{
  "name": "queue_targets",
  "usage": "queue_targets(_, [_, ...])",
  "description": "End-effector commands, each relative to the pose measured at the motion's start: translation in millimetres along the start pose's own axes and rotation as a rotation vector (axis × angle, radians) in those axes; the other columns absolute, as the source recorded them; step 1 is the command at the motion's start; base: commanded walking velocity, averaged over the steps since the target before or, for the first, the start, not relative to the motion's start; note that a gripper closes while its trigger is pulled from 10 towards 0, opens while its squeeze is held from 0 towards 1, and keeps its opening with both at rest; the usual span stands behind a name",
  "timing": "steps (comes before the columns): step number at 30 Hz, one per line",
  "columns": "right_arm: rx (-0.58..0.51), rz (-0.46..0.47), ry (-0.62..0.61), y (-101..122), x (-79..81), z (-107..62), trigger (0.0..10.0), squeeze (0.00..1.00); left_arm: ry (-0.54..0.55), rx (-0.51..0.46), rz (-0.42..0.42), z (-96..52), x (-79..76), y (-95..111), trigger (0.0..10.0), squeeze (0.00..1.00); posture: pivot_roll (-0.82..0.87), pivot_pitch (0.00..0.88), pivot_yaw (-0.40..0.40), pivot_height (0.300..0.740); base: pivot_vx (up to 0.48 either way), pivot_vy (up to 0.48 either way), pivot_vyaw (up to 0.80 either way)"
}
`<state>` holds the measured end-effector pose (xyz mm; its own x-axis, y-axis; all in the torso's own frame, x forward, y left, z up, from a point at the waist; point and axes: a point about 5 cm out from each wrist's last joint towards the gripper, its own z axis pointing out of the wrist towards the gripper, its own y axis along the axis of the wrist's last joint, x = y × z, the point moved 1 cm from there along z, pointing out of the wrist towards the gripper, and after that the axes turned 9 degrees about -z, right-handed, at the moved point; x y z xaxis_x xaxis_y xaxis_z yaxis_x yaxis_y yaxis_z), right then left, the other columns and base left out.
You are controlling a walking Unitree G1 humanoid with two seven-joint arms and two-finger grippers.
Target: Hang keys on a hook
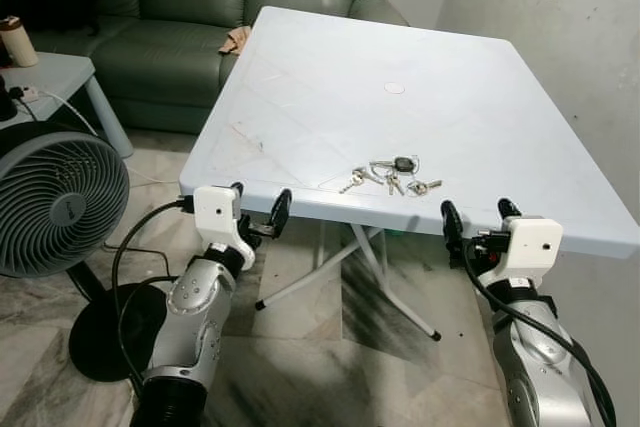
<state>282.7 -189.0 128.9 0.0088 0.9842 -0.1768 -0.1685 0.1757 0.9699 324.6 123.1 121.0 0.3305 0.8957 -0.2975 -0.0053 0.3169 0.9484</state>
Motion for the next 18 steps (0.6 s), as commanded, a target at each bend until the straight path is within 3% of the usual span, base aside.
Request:
queue_targets(1, [0.001, -0.001, -0.002, 1.5, -1.5, -0.2, 10.0, 0.0, -0.02, 0.011, 0.006, 2.7, -2.3, 0.8, 10.0, 0.0, 0.03, 0.066, -0.057, 0.692, 0.262, 0.0, 0.0])
queue_targets(18, [0.002, -0.003, -0.007, 1.3, -1.7, -1.1, 10.0, 0.0, -0.038, 0.006, 0.001, 4.8, -5.3, 1.9, 10.0, 0.0, 0.03, 0.065, -0.053, 0.692, 0.425, 0.0, 0.0])
